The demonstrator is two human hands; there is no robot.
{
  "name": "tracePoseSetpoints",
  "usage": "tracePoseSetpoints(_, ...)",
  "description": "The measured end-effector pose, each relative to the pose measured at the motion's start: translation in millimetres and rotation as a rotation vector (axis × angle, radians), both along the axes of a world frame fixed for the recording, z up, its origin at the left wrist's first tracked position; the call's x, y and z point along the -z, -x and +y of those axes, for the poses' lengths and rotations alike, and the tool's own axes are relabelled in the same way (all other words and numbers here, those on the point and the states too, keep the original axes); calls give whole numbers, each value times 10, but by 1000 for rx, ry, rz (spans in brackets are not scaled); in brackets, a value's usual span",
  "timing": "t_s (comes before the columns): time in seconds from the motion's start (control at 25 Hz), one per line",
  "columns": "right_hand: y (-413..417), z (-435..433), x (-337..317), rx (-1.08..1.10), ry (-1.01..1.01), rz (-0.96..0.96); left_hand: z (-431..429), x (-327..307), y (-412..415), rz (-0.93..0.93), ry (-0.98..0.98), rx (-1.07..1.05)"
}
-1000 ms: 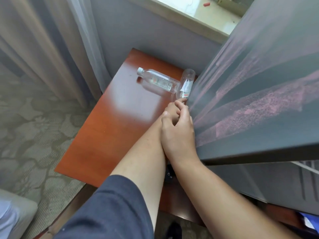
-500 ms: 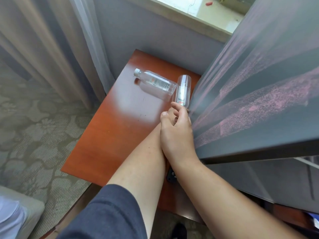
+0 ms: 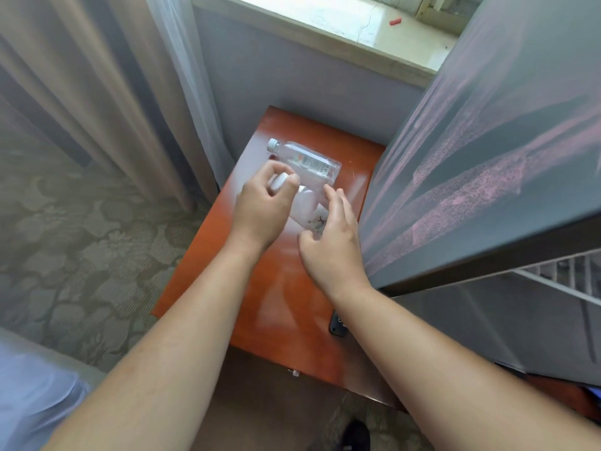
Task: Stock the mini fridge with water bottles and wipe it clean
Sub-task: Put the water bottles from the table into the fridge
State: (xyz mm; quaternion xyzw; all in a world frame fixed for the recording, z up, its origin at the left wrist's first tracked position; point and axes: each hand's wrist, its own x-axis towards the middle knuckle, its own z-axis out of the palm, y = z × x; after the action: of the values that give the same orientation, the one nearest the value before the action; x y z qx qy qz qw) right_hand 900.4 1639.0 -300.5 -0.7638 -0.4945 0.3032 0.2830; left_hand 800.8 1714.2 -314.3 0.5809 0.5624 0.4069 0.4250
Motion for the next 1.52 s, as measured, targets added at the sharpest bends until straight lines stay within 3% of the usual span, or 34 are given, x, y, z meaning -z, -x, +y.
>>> tracePoseSetpoints(0.12, 6, 40, 14, 42, 48, -50, 248, -45, 10, -35, 61, 120)
tracePoseSetpoints(0.24, 18, -3, 51, 130, 113, 49, 642, 197, -150, -64, 173, 157)
tracePoseSetpoints(0.32, 39, -47, 121, 174, 149, 105, 836, 476, -306, 164, 164, 205)
tracePoseSetpoints(0.56, 39, -28, 310, 243, 147, 183, 1387, 934, -702, 595, 90, 580)
tracePoseSetpoints(0.68, 11, -34, 336, 255, 141, 210, 1419, 925, -785, 876, 121, 585)
tracePoseSetpoints(0.76, -8, -65, 354, 262, 148, 201, 1328, 931, -753, 960, 165, 517)
tracePoseSetpoints(1.08, 98, -413, 279, 159, 92, 226, 571, 1038, -74, 790, 181, 86)
tracePoseSetpoints(1.36, 13, -1097, 212, -27, 193, 216, -909, 908, 562, 582, 711, 9)
tracePoseSetpoints(1.52, -193, -1463, 154, -90, 261, 213, -1701, 765, 570, 313, 762, -26)
